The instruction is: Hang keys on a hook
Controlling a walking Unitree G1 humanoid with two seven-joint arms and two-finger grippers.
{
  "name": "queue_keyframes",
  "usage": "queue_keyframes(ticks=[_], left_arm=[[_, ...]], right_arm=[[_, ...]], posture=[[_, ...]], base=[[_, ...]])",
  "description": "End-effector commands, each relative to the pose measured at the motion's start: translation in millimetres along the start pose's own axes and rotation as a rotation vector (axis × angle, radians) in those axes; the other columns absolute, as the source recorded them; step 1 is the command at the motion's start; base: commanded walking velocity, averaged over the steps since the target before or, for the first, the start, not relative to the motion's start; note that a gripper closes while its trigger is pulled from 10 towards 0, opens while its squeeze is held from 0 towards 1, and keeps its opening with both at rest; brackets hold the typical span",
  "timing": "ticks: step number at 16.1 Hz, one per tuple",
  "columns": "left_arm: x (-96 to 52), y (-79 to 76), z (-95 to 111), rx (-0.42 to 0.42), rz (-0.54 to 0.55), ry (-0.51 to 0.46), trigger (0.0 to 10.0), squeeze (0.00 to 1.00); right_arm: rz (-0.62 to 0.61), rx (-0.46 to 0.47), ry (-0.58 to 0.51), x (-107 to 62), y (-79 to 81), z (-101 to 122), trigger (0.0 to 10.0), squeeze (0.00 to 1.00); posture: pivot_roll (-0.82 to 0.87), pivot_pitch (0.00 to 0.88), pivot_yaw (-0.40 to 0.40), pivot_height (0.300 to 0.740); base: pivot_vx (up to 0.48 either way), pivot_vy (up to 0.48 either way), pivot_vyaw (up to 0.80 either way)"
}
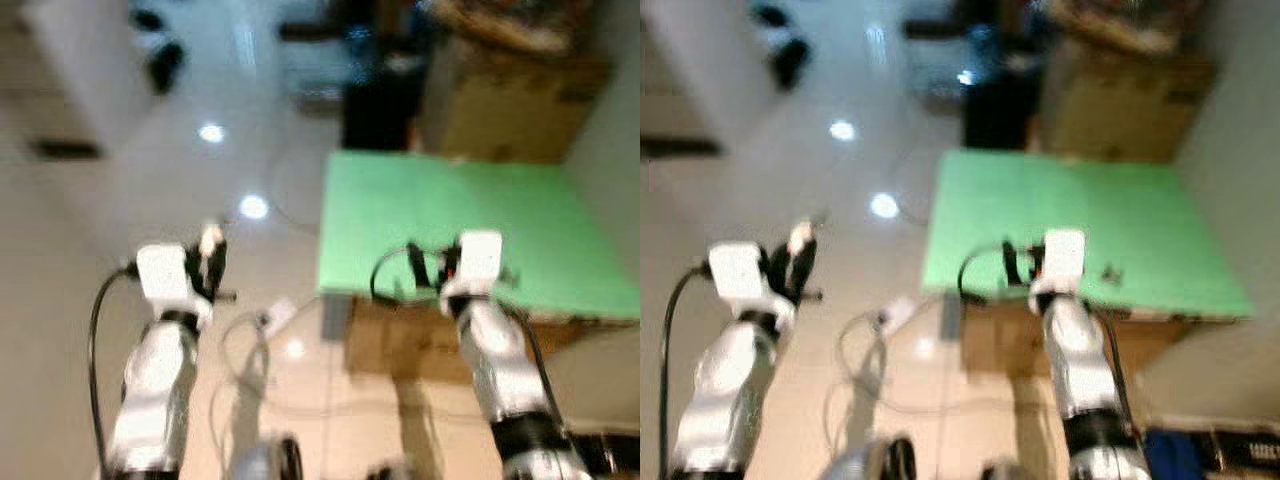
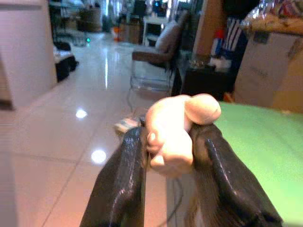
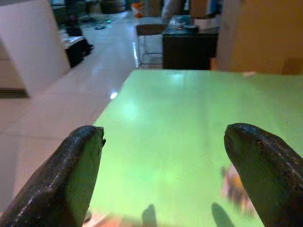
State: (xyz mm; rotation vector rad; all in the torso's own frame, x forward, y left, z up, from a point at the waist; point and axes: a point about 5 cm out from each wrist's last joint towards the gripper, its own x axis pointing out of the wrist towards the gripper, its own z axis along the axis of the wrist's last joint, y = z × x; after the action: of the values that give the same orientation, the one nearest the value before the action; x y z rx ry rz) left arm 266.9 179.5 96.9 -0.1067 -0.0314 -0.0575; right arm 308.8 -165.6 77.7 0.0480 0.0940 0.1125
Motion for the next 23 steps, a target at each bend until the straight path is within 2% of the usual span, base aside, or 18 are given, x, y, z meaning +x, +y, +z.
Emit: queue_keyframes(ticks=[1, 5, 10, 16, 17, 20, 23], left_arm=[[1.9, -3.3, 2, 0.018, -0.01, -0.001, 10.0, 0.0], [3.5, -2.1, 1, 0.024, 0.009, -0.002, 10.0, 0.0], [3.9, -5.6, -1, 0.027, 0.018, 0.007, 10.0, 0.0], [3.7, -6.1, -3, 0.057, 0.005, 0.017, 10.0, 0.0], [4.8, 1.6, -3, 0.104, -0.004, 0.032, 10.0, 0.0], [12.1, 18.6, 2, 0.166, 0.005, 0.044, 10.0, 0.0], [16.2, 22.4, 4, 0.222, -0.029, 0.054, 10.0, 0.0]], right_arm=[[-0.014, 0.001, 0.003, -2.9, -5.8, -2, 10.0, 0.0], [-0.013, -0.02, 0.018, -2.2, -7.4, -4, 10.0, 0.0], [-0.011, -0.025, 0.024, -1.5, -8.6, -4, 10.0, 0.0], [0.042, -0.033, 0.036, -0.2, -3.8, -6, 10.0, 0.0], [0.09, -0.052, 0.038, 4.3, -3.5, -2, 10.0, 0.0], [0.206, -0.14, 0.058, 14.9, -3.0, 9, 10.0, 0.0], [0.419, -0.195, 0.093, 16.8, 9.5, 13, 10.0, 0.0]], posture=[[-0.07, 0.0, 0.008, 0.74], [-0.07, 0.0, -0.005, 0.74], [-0.07, 0.0, -0.012, 0.74], [-0.06, 0.0, -0.017, 0.74], [-0.05, 0.0, -0.017, 0.74], [-0.04, 0.0, -0.018, 0.74], [-0.03, 0.0, -0.024, 0.74]], base=[[0.0, 0.0, 0.0], [0.0, 0.0, 0.76], [-0.312, 0.0, 0.0], [-0.103, 0.0, 0.61], [0.0, 0.0, 0.56], [0.0, 0.0, 0.54], [0.0, 0.0, 0.49]])
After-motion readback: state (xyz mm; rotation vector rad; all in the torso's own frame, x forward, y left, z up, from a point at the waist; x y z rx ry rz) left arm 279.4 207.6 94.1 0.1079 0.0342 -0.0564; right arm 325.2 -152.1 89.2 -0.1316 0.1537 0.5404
